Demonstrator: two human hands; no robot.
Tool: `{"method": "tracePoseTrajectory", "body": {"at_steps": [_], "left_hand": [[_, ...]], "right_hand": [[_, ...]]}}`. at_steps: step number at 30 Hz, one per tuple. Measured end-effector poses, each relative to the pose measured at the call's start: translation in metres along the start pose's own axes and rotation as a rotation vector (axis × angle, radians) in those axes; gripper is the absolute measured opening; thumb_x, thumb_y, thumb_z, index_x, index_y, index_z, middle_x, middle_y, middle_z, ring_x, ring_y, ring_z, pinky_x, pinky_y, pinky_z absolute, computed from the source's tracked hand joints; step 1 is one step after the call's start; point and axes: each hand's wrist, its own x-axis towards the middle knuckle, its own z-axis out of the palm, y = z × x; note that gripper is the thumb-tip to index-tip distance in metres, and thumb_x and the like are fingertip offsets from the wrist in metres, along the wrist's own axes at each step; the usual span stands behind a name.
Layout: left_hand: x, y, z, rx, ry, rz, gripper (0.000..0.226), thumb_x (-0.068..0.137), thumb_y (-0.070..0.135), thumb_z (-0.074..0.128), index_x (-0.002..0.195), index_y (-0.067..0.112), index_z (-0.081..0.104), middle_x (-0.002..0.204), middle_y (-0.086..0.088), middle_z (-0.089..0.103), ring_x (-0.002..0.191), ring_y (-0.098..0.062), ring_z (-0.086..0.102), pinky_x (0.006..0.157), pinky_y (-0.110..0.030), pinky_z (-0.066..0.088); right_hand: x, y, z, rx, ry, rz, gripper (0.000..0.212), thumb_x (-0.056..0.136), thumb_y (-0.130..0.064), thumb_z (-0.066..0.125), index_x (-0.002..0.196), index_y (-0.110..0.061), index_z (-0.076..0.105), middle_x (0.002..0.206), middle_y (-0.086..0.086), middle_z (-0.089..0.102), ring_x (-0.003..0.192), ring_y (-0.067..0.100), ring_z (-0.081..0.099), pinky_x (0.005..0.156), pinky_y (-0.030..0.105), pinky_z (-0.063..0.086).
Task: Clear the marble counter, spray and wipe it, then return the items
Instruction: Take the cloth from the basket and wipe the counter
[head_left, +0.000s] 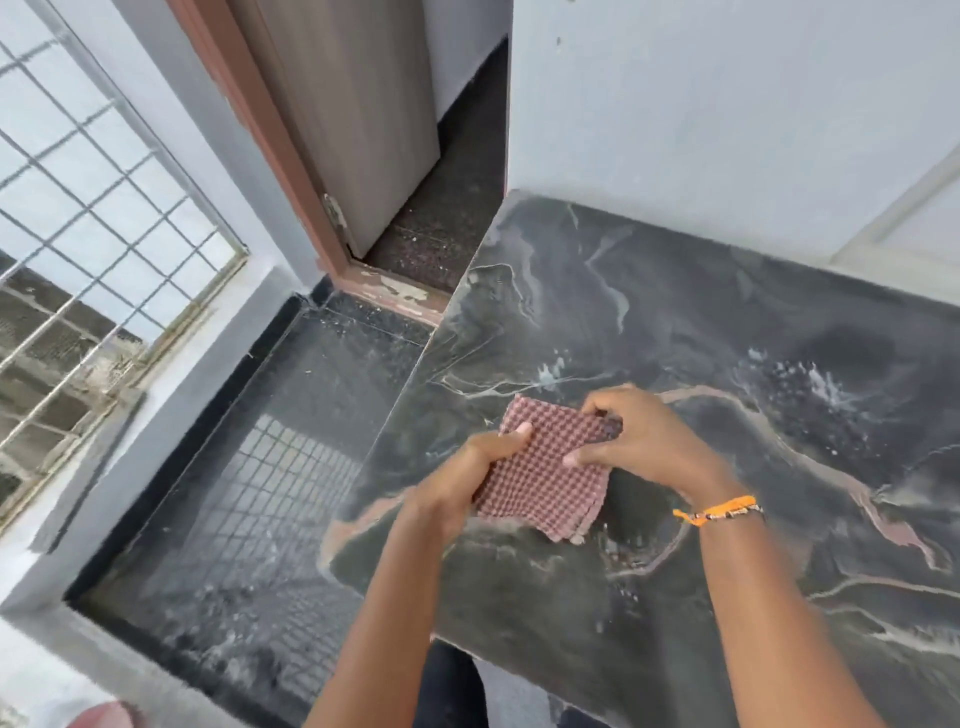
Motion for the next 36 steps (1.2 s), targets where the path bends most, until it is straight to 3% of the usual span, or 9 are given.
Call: {"method": "tracePoseTrajectory", "body": {"at_steps": [3, 10, 13, 16, 20, 22, 26, 32, 36], "left_hand": [[0.019, 0.027, -0.025, 0.099, 0.006, 0.11, 0.035, 0.09, 0.041, 0.049, 0.11, 0.016, 0.065, 0.109, -0.005, 0.07, 0.094, -0.015, 0.066, 0.075, -0.023, 0.053], [0.054, 0.045, -0.059, 0.272, 0.262, 0.205, 0.02, 0.093, 0.031, 0.052, 0.107, 0.023, 0.064, 0.1, 0.016, 0.062, 0.091, 0.007, 0.056, 0.077, -0.013, 0.039], [0.066, 0.038, -0.06, 0.351, 0.227, 0.188, 0.017, 0.093, 0.026, 0.053, 0.104, 0.021, 0.065, 0.1, 0.011, 0.063, 0.094, -0.002, 0.057, 0.075, -0.008, 0.038], [0.074, 0.033, -0.06, 0.468, 0.181, 0.208, 0.019, 0.094, 0.023, 0.052, 0.108, 0.019, 0.064, 0.106, 0.007, 0.063, 0.091, -0.001, 0.056, 0.072, -0.006, 0.039], [0.079, 0.032, -0.071, 0.534, 0.191, 0.239, 0.017, 0.093, 0.02, 0.053, 0.107, 0.021, 0.063, 0.108, 0.011, 0.061, 0.088, 0.006, 0.055, 0.073, -0.006, 0.04], [0.082, 0.033, -0.079, 0.555, 0.231, 0.268, 0.018, 0.093, 0.015, 0.053, 0.107, 0.021, 0.062, 0.11, 0.009, 0.061, 0.091, 0.0, 0.056, 0.074, -0.006, 0.039], [0.08, 0.034, -0.094, 0.606, 0.354, 0.35, 0.028, 0.089, -0.003, 0.051, 0.106, 0.016, 0.063, 0.111, 0.003, 0.061, 0.097, -0.007, 0.053, 0.08, -0.007, 0.039], [0.075, 0.022, -0.108, 0.631, 0.641, 0.391, 0.048, 0.075, -0.024, 0.036, 0.1, 0.011, 0.058, 0.104, 0.002, 0.052, 0.104, -0.022, 0.051, 0.091, -0.036, 0.044], [0.079, 0.017, -0.104, 0.749, 0.73, 0.394, 0.04, 0.081, -0.018, 0.042, 0.107, 0.009, 0.055, 0.108, -0.004, 0.053, 0.1, -0.023, 0.05, 0.084, -0.031, 0.042]], "right_hand": [[0.015, -0.011, -0.002, 0.096, 0.153, -0.014, 0.033, 0.068, -0.026, 0.08, 0.06, -0.03, 0.048, 0.06, -0.017, 0.053, 0.057, 0.0, 0.044, 0.054, 0.016, 0.03], [0.047, -0.039, -0.01, -0.222, 0.819, 0.097, 0.026, 0.07, -0.007, 0.068, 0.074, -0.02, 0.046, 0.081, -0.001, 0.046, 0.067, 0.02, 0.045, 0.058, 0.034, 0.035], [0.059, -0.04, 0.009, -0.371, 0.648, 0.253, 0.018, 0.077, -0.005, 0.065, 0.084, -0.013, 0.05, 0.09, 0.0, 0.049, 0.078, 0.026, 0.052, 0.067, 0.039, 0.042], [0.065, -0.038, 0.032, -0.038, 0.355, 0.315, 0.013, 0.085, -0.017, 0.064, 0.098, -0.016, 0.06, 0.103, -0.003, 0.054, 0.088, 0.019, 0.058, 0.078, 0.035, 0.048], [0.068, -0.021, 0.04, -0.045, 0.525, 0.258, 0.017, 0.089, -0.006, 0.052, 0.094, -0.017, 0.064, 0.098, -0.001, 0.063, 0.09, 0.016, 0.059, 0.078, 0.026, 0.046], [0.076, -0.006, 0.037, -0.176, 0.513, 0.242, 0.024, 0.092, -0.012, 0.05, 0.112, -0.019, 0.061, 0.118, -0.001, 0.059, 0.111, 0.018, 0.055, 0.094, 0.03, 0.043], [0.095, 0.015, 0.06, -0.598, 0.252, 0.311, 0.057, 0.097, -0.043, 0.024, 0.15, -0.025, 0.01, 0.16, 0.004, 0.006, 0.147, 0.027, 0.0, 0.117, 0.049, 0.002], [0.149, -0.013, 0.1, -0.746, 0.188, 0.023, 0.059, 0.094, -0.051, 0.019, 0.149, -0.028, 0.015, 0.157, 0.012, 0.017, 0.144, 0.037, 0.016, 0.115, 0.054, 0.012], [0.207, -0.033, 0.094, -0.682, 0.147, -0.084, 0.057, 0.093, -0.052, 0.017, 0.148, -0.034, 0.015, 0.159, 0.005, 0.014, 0.146, 0.031, 0.01, 0.119, 0.051, 0.007]]}}
